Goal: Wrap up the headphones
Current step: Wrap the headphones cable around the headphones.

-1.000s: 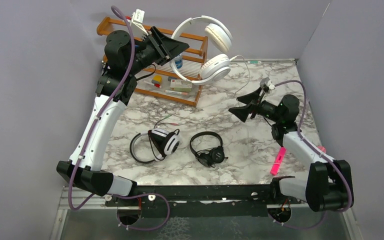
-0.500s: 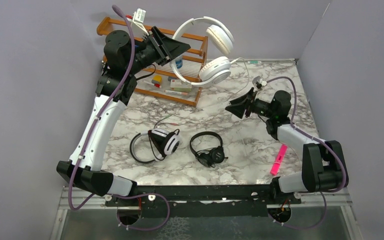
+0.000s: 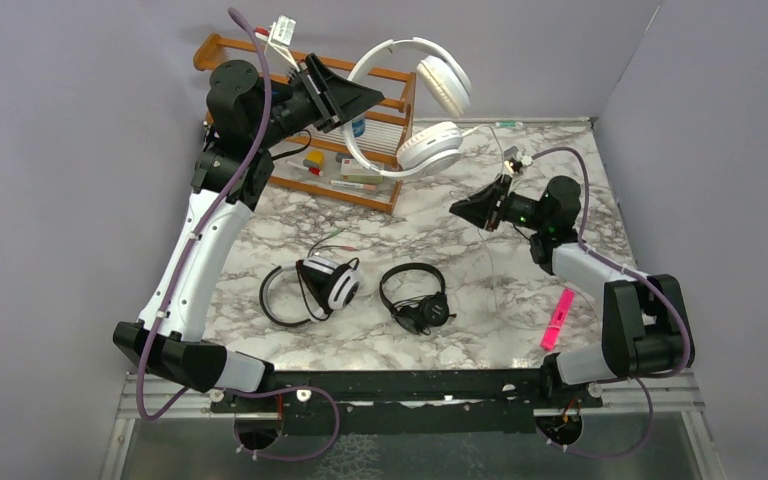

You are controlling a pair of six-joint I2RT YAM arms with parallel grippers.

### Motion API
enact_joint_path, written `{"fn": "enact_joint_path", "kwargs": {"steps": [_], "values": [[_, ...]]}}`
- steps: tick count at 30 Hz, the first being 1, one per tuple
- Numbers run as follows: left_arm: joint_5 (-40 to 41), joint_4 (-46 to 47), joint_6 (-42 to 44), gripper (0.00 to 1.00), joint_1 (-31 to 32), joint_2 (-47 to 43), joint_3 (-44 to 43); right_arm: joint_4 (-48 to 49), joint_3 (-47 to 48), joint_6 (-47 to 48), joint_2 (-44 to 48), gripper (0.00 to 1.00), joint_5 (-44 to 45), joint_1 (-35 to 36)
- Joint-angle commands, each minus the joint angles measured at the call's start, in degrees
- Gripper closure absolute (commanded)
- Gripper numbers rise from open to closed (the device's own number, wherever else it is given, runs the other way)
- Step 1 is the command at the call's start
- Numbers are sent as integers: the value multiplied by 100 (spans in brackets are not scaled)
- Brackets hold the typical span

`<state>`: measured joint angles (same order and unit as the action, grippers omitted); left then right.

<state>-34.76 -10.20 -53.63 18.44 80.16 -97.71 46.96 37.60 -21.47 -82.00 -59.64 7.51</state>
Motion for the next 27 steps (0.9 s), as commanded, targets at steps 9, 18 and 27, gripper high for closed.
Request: {"fn": "enact_joint_path", "kwargs": {"steps": [9,18,27], "values": [[-2185,678,1619,100,1126,-202,22,-1527,1013,494,-457,99,35,31],[-1214,-1202,3790,100,2849,134,66,-3135,2265,710,-1319,100,-302,31],[908,-2389,4662,100,3639,289,1090,-5790,4139,1419,-1649,100,682,-125]]}}
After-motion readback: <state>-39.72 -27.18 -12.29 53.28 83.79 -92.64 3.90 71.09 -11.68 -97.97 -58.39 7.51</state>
